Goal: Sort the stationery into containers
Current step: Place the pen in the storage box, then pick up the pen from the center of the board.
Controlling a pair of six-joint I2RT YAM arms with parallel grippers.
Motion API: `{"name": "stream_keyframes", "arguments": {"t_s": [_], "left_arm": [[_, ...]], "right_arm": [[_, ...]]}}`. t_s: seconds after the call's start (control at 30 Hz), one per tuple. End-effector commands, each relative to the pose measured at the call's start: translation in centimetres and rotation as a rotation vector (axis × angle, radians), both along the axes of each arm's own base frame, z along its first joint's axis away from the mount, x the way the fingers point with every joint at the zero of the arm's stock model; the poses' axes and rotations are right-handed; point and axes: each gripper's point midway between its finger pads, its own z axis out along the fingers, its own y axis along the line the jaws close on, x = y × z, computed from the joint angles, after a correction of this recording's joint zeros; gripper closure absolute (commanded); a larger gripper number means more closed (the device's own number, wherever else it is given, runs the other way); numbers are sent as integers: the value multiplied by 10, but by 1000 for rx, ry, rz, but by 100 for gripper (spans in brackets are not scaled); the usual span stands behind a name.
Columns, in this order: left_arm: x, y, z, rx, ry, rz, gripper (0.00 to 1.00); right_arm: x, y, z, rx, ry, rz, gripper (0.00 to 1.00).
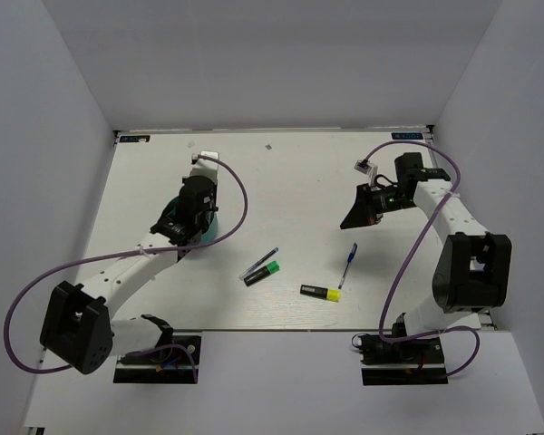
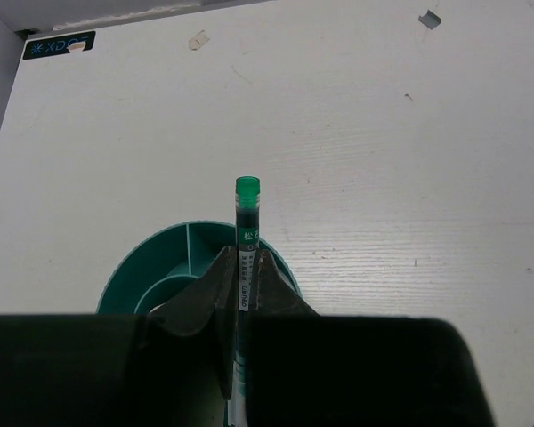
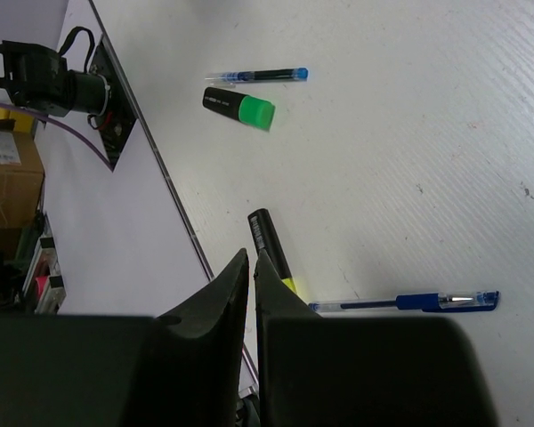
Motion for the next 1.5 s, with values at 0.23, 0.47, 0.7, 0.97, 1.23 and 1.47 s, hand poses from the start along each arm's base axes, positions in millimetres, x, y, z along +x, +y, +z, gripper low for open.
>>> {"name": "stream_keyframes", "arguments": {"t_s": [0.23, 0.47, 0.7, 0.97, 1.23, 1.47], "left_arm": [[20, -2, -6, 30, -87, -15, 100], [12, 1, -26, 43, -63, -20, 97], [3, 5, -34, 20, -40, -13, 58], [-3, -6, -4, -15, -75, -59, 43], [-54, -104, 24, -136, 83, -485, 100], [-116, -164, -61, -73, 574, -707, 51]], "right_arm": [[-6, 3, 3, 49, 12, 32, 91], [-9, 5, 4, 77, 28, 51, 88], [-12, 5, 8, 84, 13, 71, 82], [-8, -2, 5, 17, -33, 59, 67], [39, -61, -16, -423, -323, -215, 10], [24, -45, -8, -333, -192, -167, 100]]}}
